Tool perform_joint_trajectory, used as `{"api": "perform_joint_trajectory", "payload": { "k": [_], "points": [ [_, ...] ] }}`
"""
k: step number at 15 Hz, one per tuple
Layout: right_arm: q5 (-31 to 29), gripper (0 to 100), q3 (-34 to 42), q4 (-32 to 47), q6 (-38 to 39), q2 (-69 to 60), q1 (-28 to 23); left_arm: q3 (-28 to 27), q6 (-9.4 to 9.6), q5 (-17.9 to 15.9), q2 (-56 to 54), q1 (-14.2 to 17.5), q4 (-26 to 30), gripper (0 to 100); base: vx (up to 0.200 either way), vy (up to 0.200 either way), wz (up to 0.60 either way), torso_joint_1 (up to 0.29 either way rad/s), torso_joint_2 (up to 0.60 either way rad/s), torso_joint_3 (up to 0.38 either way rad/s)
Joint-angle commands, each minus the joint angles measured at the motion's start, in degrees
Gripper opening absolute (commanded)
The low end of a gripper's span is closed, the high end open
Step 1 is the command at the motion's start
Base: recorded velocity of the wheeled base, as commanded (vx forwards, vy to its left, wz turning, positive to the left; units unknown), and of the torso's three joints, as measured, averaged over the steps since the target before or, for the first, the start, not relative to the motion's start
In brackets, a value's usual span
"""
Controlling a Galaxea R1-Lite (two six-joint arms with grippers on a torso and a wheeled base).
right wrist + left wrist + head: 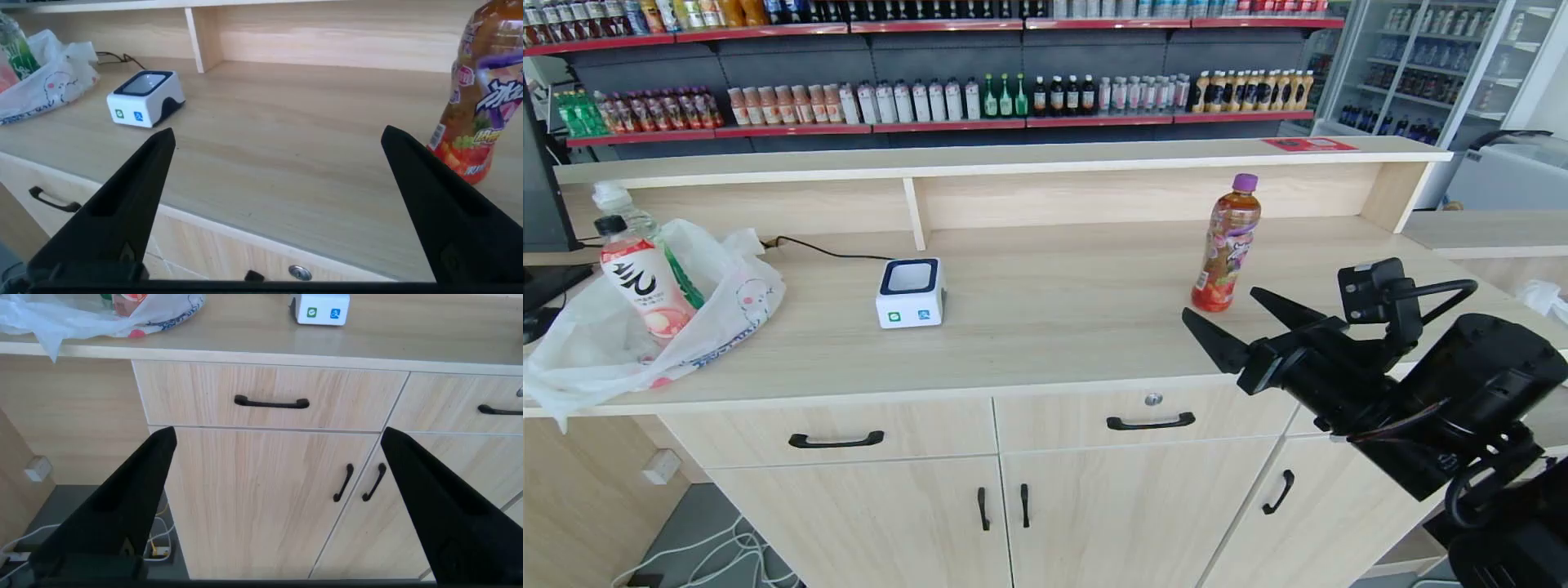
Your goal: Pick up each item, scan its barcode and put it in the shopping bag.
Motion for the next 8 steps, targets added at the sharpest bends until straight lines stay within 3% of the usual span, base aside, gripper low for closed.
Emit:
{"api": "perform_joint_trajectory", "payload": {
  "k": [1, 8],
  "points": [
    [0.02, 100, 1.3, -0.08, -0.55, 0.09, -1.2, 0.0, -0.01, 0.01, -0.02, 0.0, -0.01, 100, 0.0, -0.2, 0.0, 0.007, 0.0, 0.002],
    [0.02, 100, 3.76, -0.08, -0.64, -0.17, -1.99, 0.0, -0.01, 0.01, -0.02, 0.0, -0.01, 100, 0.0, -0.2, 0.0, 0.003, 0.0, 0.002]
  ]
}}
